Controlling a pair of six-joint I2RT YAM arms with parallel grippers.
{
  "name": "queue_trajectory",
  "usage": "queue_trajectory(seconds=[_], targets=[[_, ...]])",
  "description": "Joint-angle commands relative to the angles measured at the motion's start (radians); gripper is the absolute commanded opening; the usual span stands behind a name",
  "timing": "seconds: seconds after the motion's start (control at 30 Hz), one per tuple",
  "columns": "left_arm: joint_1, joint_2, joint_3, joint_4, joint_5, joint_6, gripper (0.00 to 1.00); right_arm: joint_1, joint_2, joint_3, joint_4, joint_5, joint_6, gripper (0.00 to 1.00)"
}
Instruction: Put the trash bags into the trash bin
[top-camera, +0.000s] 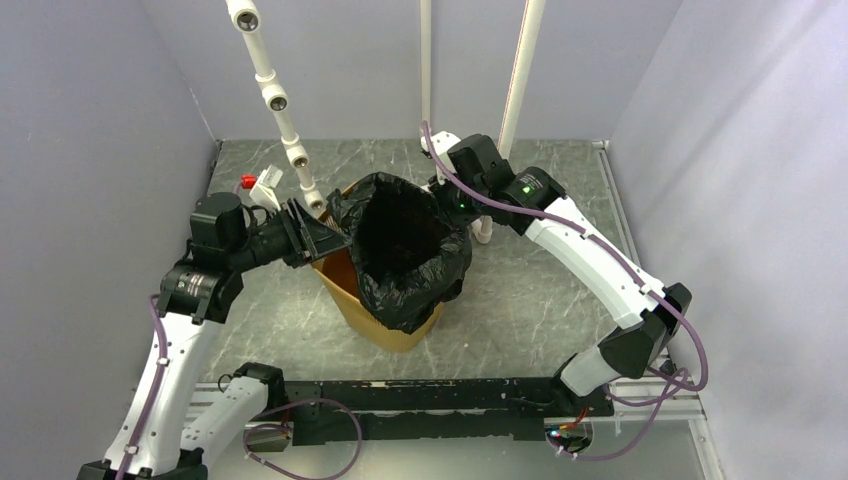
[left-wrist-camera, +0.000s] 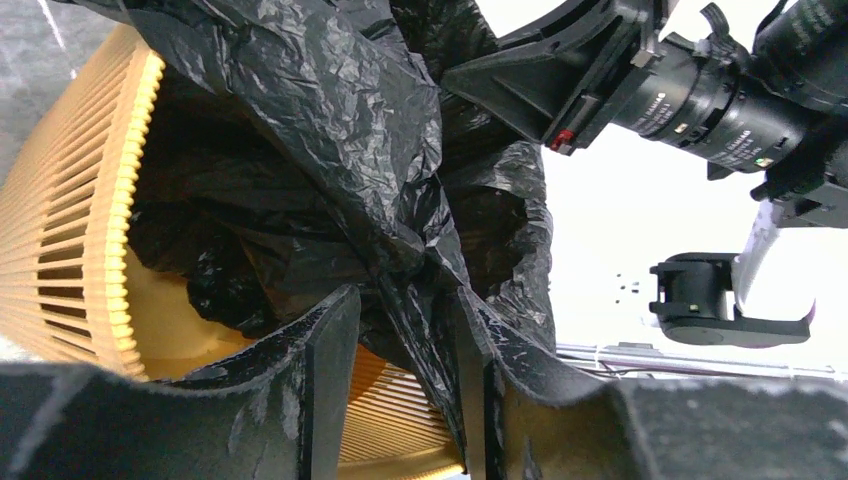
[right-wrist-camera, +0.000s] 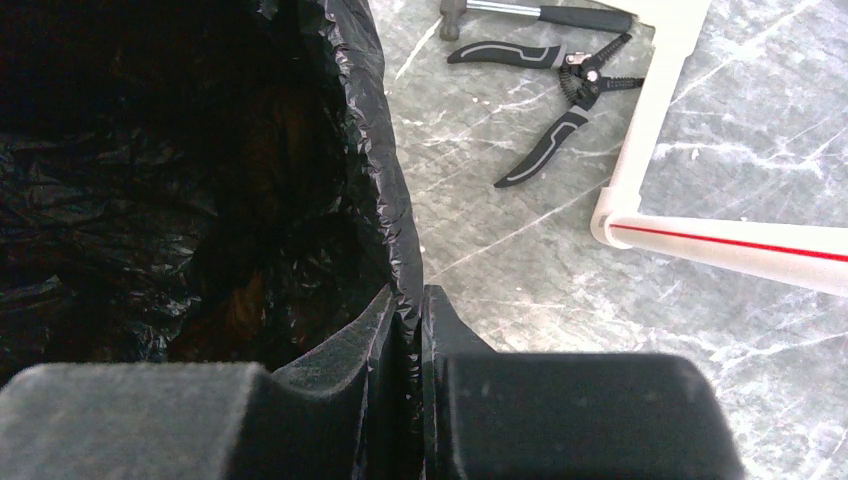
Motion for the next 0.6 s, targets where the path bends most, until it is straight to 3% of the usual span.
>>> queue_trajectory(seconds=[0.0,0.3,0.57], targets=[[-0.002,0.047,0.082,-0.129,-0.049,0.089,0.47,-0.004,0.011,0.046,0.034,0.004,0.014,0.04],[-0.014,0.097,0.162,-0.229,-0.088,0.133,0.44,-0.004,0.016,0.047,0.039,0.000,0.022,0.04],[-0.073,0.094,0.140,-0.164,-0.114,0.077,0.44,-0.004,0.015,0.054,0.042,-0.003,0.032,0.04]])
